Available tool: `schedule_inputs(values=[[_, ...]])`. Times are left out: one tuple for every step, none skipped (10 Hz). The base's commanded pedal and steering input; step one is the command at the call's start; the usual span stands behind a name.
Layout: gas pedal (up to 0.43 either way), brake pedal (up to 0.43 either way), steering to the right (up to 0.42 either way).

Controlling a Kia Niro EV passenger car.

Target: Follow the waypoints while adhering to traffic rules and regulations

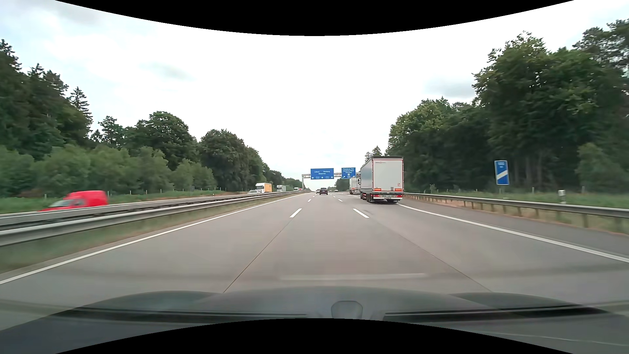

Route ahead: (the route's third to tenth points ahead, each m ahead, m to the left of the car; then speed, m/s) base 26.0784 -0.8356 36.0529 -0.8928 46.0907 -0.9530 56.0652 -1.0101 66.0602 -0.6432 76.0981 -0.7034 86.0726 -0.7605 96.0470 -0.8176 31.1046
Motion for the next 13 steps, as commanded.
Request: schedule_inputs(values=[[0.169, 0.000, -0.002], [0.169, 0.000, -0.002], [0.169, 0.000, -0.002], [0.169, 0.000, -0.002], [0.169, 0.000, -0.001], [0.169, 0.000, -0.001], [0.169, 0.000, -0.001], [0.169, 0.000, -0.001], [0.169, 0.000, -0.001], [0.169, 0.000, 0.000], [0.169, 0.000, 0.000], [0.169, 0.000, 0.000], [0.169, 0.000, 0.000]])
